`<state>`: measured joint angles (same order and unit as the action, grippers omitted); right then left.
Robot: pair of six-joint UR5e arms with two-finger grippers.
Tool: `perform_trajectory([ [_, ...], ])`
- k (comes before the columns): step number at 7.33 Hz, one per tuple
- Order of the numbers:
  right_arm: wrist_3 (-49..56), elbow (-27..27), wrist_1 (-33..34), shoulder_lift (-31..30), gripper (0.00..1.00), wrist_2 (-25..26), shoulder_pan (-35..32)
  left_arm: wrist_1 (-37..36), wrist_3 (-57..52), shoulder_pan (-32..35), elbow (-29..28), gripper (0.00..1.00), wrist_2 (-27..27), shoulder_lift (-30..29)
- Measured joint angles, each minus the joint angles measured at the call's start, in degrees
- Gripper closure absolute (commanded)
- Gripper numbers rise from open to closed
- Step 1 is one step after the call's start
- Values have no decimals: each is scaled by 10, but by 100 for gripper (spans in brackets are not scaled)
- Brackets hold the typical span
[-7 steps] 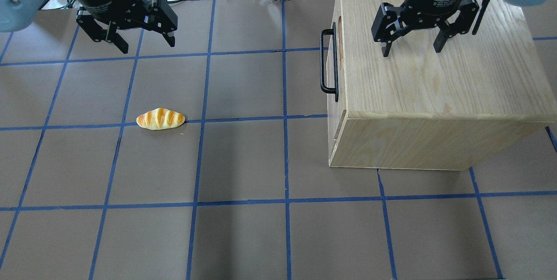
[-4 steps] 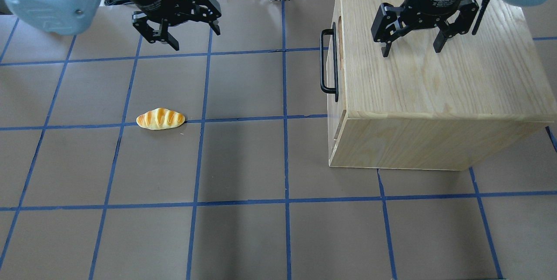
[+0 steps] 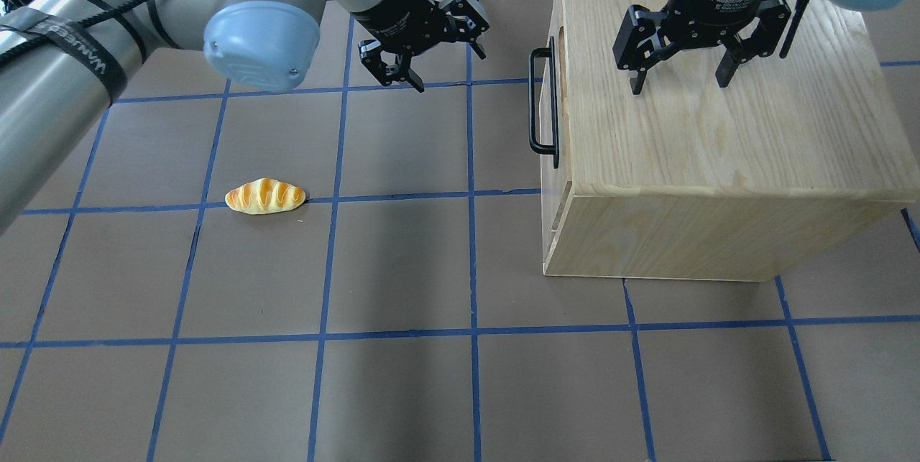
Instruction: Open upper drawer
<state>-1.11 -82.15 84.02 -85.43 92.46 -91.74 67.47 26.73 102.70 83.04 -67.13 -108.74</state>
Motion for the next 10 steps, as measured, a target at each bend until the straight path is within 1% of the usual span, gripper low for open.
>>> perform_trajectory([
  [5,0,1,0,0,0,0,0,-15,33,43,2,0,15,-37],
  [10,0,1,0,0,0,0,0,-10,34,46,1,0,36,-33],
])
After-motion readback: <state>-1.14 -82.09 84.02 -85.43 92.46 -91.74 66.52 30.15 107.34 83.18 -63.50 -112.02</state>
